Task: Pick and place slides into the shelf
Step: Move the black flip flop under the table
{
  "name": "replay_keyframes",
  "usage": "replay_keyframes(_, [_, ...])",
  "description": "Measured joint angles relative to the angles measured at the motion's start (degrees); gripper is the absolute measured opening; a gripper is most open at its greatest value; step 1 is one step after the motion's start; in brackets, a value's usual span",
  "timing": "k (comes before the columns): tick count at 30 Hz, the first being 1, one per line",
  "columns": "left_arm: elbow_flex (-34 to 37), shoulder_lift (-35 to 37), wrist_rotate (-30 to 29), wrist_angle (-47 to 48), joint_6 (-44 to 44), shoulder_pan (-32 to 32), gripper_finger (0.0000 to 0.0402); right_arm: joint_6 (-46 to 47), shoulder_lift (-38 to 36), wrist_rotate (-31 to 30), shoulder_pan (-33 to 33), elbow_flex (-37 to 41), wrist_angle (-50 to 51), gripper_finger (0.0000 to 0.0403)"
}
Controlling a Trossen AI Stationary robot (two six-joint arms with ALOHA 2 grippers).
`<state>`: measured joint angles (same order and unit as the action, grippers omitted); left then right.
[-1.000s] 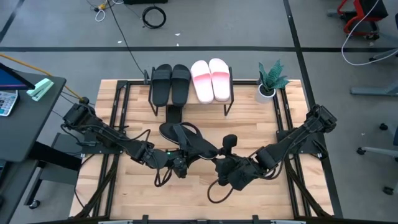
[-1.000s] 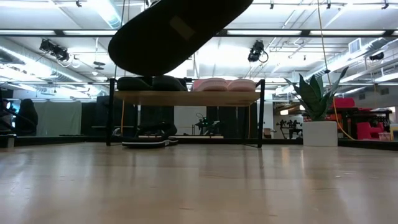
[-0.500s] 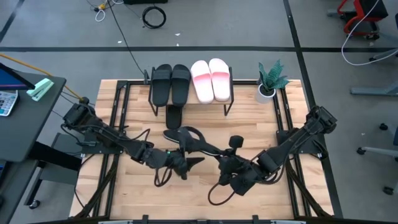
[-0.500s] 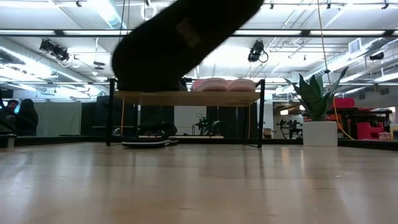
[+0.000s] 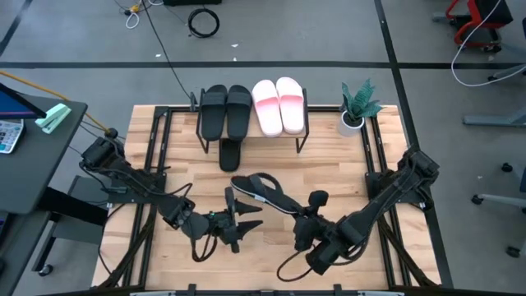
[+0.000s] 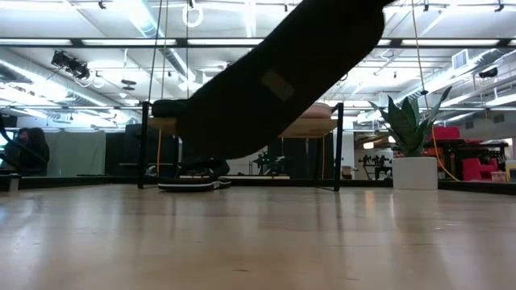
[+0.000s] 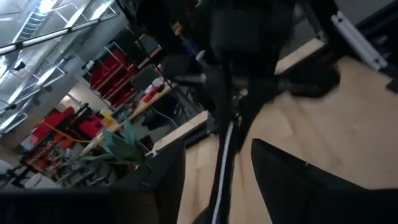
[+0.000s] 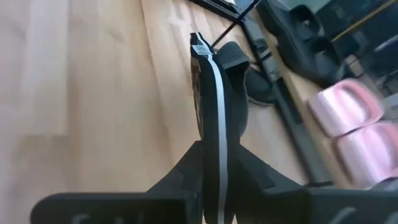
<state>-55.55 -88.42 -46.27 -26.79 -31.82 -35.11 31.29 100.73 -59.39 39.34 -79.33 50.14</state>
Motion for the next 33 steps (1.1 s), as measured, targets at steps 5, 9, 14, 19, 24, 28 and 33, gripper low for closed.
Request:
replay_keyframes(5, [-0.02,0.0,-0.94,-0.16,0.73,-1.64,0.0172,-4.27,2.94,-4.79,-1.99,0.0,1.1,0.0052])
replay_keyframes(9, [-0.02,0.0,-6.72,-0.1,0.79,-3.56,0.0163,-2.83,3.02,-3.66,-4.78,0.0,1.37,0.0053])
replay_keyframes(14, [-0.02,0.0,-13.93,-0.13,1.21,-6.87,0.0154,-0.3,4.51,0.21,-7.5,-0.02,1.84,0.0053])
replay_keyframes(19, [-0.02,0.0,-19.0,-0.17,1.24,-10.18,0.0145,-0.74,8.73,0.33,-8.16,-0.02,4.72,0.0053])
replay_keyframes(24, [-0.02,0.0,-22.65,-0.15,1.27,-12.29,0.0137,-0.79,12.03,-1.34,-10.41,-0.02,5.36,0.0053])
replay_keyframes(28, [-0.01,0.0,-28.28,-0.14,1.09,-13.38,0.0135,-1.05,13.91,-1.49,-14.5,-0.02,5.5,0.0053])
replay_keyframes(33, [-0.01,0.0,-30.65,-0.13,1.09,-13.54,0.014,-1.13,14.02,0.26,-21.19,-0.02,3.55,0.006])
